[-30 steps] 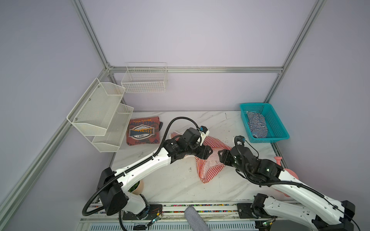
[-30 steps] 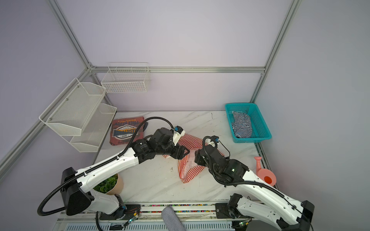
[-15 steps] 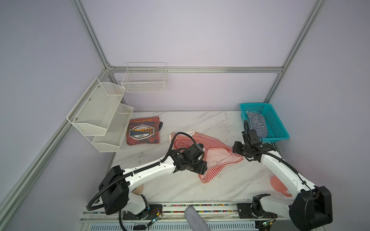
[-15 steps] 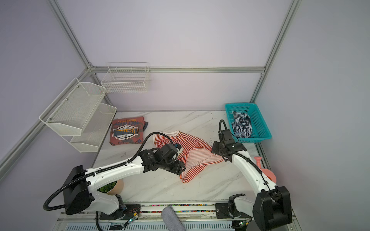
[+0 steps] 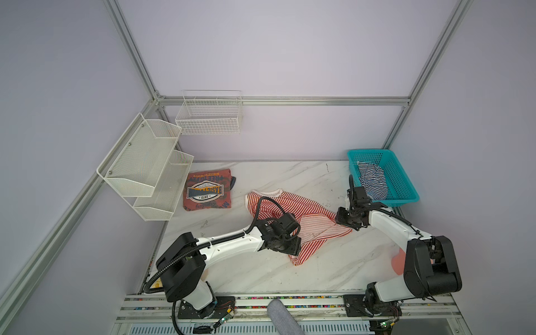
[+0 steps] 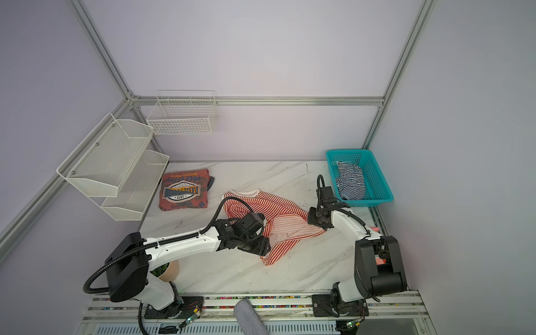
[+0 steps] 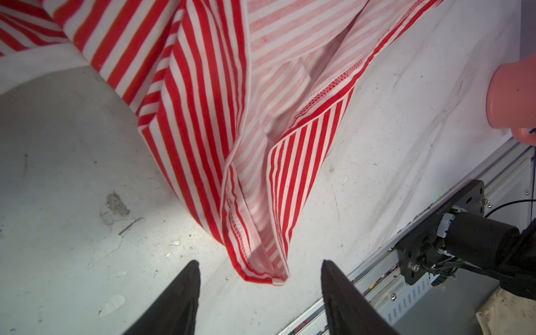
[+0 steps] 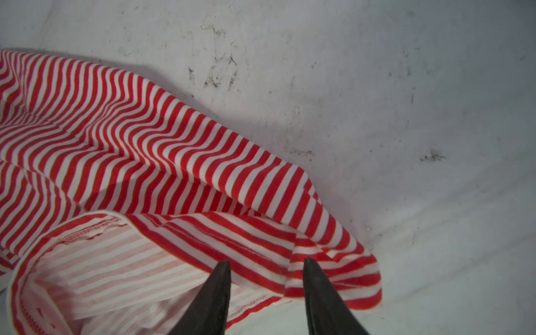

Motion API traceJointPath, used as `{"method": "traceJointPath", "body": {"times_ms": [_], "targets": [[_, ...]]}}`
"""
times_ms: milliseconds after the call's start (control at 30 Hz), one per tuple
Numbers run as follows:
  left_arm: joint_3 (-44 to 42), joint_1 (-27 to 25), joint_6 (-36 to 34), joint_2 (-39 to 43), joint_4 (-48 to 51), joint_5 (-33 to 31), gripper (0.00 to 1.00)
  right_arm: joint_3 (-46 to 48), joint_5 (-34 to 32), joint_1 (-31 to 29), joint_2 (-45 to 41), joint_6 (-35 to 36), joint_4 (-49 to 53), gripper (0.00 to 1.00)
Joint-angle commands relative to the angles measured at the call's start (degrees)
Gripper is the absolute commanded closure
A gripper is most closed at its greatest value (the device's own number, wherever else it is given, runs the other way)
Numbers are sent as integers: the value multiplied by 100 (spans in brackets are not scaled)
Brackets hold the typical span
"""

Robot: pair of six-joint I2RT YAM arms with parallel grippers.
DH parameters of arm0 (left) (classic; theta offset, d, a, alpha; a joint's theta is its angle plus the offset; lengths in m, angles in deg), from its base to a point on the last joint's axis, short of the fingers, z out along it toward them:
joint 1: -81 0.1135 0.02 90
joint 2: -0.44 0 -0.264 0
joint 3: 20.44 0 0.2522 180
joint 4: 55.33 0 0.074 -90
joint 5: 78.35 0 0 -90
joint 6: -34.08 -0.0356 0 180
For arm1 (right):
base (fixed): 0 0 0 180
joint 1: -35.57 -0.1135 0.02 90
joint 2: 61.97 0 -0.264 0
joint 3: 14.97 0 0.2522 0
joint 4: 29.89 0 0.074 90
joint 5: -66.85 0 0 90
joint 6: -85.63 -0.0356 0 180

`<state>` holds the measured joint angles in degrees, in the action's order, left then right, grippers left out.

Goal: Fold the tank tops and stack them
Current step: 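Open both grippers and reposition them over the tank top edges, then grasp the striped tank top hem with both grippers at opposite corners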

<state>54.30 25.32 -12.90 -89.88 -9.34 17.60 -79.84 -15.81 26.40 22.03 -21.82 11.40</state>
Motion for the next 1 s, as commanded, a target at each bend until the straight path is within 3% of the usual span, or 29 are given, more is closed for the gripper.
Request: {"method": "traceJointPath", "body": {"times_ms": [0,533,967], "targets": [[-93,-56,140,-119,-187,121,34,31,-125,51,52,60,-99,55],[-57,-136,246,-510,-419,288,37,228,-62,58,507,10,-394,63],[-48,-137,268,-718,-462,380,43,312,53,57,732,-7,-564,97]]}}
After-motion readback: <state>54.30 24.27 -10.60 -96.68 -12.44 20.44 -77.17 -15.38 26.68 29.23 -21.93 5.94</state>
